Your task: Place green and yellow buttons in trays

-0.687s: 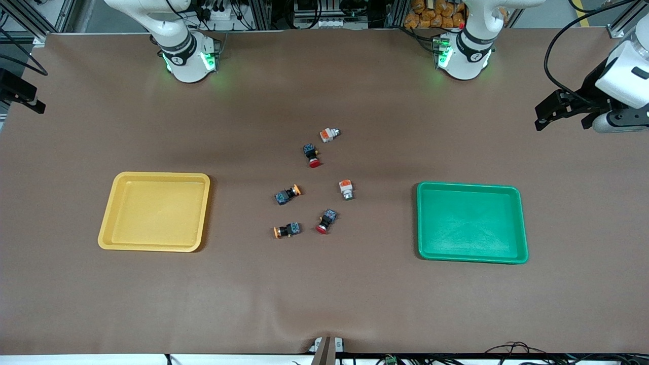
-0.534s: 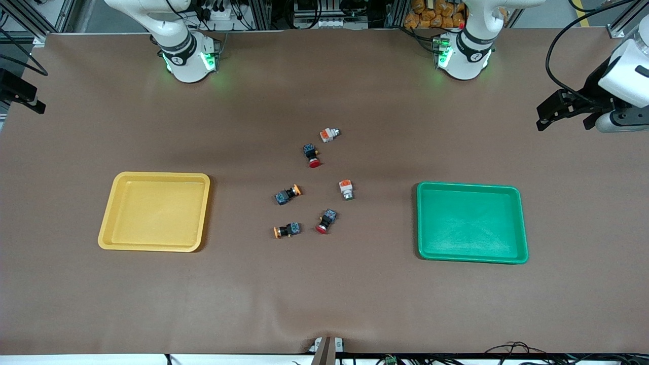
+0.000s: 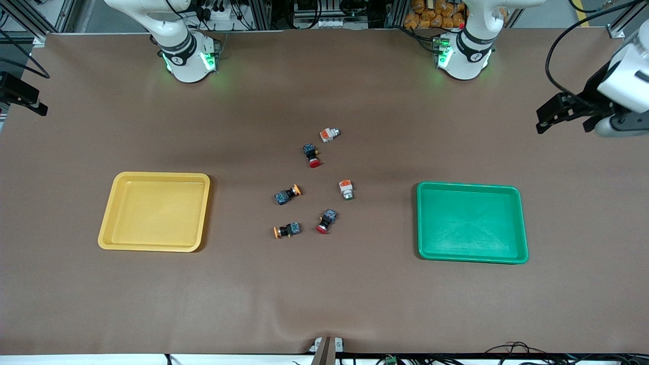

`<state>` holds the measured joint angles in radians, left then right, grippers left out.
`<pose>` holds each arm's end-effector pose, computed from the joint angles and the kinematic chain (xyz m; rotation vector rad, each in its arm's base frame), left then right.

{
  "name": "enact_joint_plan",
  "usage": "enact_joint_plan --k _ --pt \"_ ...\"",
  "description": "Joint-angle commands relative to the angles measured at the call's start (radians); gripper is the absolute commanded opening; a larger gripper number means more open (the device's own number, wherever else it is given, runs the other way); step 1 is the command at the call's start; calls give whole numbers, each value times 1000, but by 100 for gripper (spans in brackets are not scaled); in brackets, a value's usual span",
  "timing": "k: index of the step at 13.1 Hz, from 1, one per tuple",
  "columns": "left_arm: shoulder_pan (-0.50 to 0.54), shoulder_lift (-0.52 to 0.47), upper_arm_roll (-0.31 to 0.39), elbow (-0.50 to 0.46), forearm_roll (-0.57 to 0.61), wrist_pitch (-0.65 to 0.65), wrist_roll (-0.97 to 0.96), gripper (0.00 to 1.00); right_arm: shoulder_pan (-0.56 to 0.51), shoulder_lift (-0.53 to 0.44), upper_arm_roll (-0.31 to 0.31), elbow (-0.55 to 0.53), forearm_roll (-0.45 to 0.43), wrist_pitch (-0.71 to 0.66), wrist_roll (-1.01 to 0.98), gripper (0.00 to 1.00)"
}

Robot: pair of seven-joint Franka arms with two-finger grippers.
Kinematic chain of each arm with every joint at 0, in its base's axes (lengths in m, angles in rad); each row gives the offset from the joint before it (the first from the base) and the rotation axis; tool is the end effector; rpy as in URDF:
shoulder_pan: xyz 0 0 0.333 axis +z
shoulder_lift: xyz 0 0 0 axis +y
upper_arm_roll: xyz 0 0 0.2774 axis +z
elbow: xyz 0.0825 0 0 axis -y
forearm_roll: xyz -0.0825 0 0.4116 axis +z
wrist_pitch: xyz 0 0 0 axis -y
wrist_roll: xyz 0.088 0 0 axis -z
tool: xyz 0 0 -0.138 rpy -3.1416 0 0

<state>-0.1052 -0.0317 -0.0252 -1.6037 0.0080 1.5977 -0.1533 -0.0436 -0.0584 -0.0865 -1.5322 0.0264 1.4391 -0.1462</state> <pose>0.5721 -0.0741 0.5592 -3.1360 -0.0357 -0.0418 0.5467 -0.0688 0.5957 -3.1053 -0.0300 0.0470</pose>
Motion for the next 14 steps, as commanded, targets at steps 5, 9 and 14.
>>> enact_joint_plan --k 5,9,14 --pt "-14 114 -70 41 -11 41 -80 100 -21 34 8 12 3 -6 -13 100" --pt "-25 199 -182 31 -5 137 -202 100 -25 98 7 12 -5 3 -13 100" --pt "-141 373 -197 88 -8 185 -271 100 -58 224 7 21 -5 0 -15 100"
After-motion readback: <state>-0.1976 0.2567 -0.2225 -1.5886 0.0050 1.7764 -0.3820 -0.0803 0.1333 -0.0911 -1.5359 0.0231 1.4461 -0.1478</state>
